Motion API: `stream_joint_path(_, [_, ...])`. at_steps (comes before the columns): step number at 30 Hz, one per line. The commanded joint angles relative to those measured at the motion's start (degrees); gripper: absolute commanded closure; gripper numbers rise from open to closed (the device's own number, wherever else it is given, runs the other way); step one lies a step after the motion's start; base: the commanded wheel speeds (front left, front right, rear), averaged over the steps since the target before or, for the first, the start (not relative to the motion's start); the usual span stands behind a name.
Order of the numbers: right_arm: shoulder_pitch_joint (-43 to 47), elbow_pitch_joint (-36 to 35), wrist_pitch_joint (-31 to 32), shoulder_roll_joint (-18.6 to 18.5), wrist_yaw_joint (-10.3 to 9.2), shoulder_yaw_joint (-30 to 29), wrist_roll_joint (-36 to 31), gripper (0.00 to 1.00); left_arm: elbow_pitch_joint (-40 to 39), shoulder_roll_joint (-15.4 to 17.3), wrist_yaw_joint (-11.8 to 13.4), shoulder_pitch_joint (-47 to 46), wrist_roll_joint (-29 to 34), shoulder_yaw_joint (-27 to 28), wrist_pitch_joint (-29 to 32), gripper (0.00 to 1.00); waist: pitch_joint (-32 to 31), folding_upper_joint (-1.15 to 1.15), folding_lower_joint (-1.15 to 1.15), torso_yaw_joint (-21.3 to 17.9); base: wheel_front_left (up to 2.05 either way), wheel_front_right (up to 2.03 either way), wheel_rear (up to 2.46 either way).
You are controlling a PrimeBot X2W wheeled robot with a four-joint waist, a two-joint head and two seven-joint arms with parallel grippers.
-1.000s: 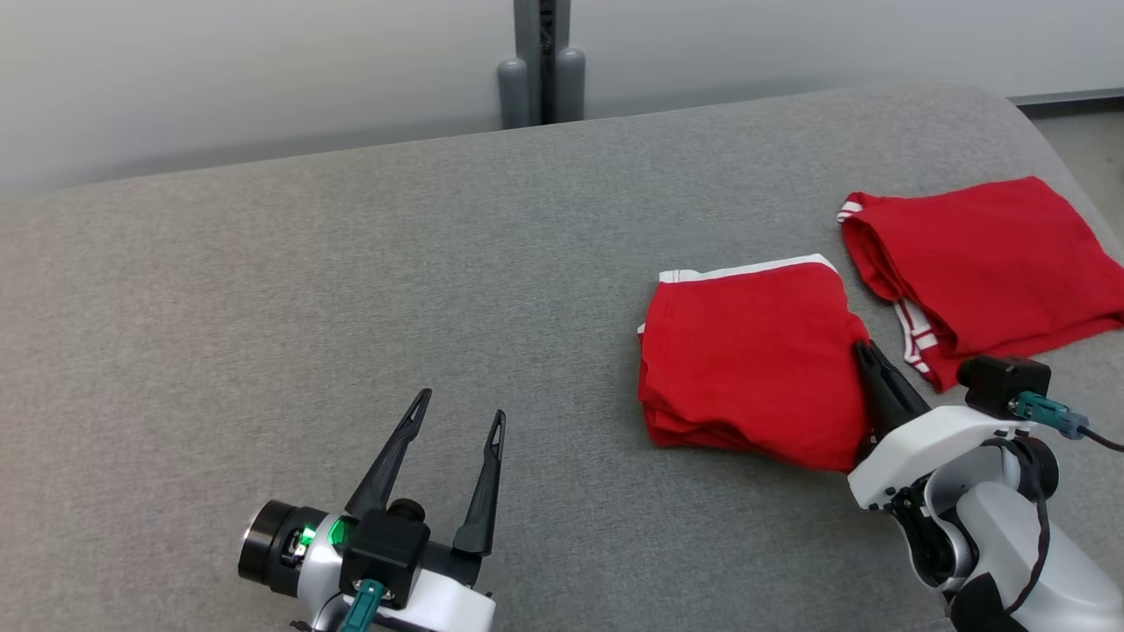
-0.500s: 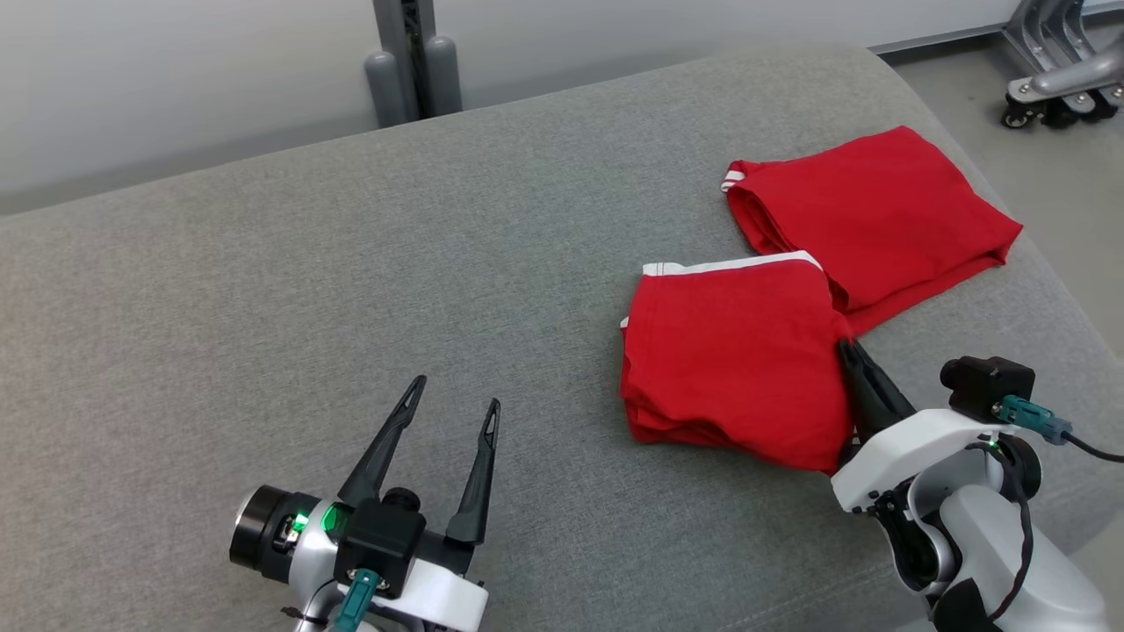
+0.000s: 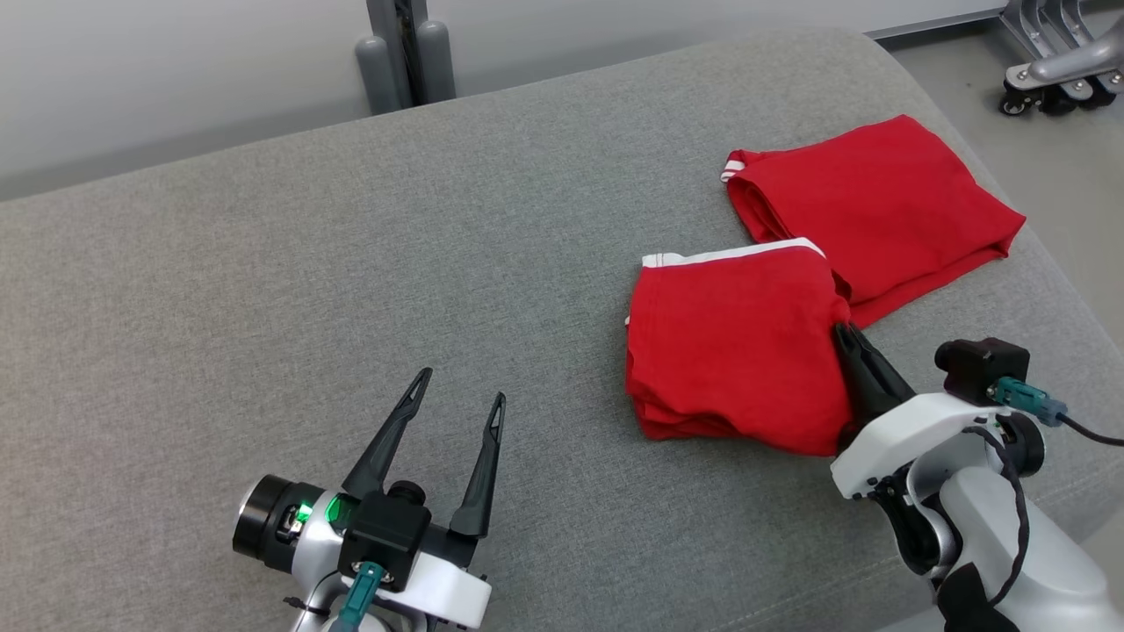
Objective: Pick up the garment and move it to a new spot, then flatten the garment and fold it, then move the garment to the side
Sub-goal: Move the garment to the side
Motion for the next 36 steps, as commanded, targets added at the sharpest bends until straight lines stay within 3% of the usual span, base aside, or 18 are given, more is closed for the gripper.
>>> stream_joint_path(1, [-1.08,-0.25,-0.35,-0.84,0.01,0.61,-0.76,1.00,-0.08,0.49,0.01,-0.84,0.46,0.05,-0.14,0.00,0.43,0.00,0.00,0.47,0.00,0.00,0.00])
stream_joint_path(10, [-11.63,1.01,-0.35,-7.36,0.01,10.38,-6.18,1.00,-1.69,2.13,-0.12,-2.32,1.05,0.08,-0.14,0.00,4.07,0.00,0.00,1.19,0.00,0.00,0.00])
stream_joint_path(16, [-18.80,2.85,-0.35,-11.78,0.01,12.92,-6.89,1.00,-2.49,3.06,-0.53,-4.68,1.73,-0.70,-0.14,0.00,7.73,0.00,0.00,2.75,0.00,0.00,0.00])
stream_joint_path(24, [-23.61,5.82,-0.34,-17.11,0.00,9.30,-6.53,1.00,-4.40,3.05,-1.24,-7.62,0.73,-1.27,-0.14,0.00,12.84,0.00,0.00,5.07,0.00,0.00,0.00])
stream_joint_path(36, [-26.24,12.24,-0.35,-22.02,0.00,2.11,-12.90,1.00,-7.68,2.65,-2.41,-11.21,0.98,-3.36,-0.14,0.00,17.06,0.00,0.00,7.56,0.00,0.00,0.00])
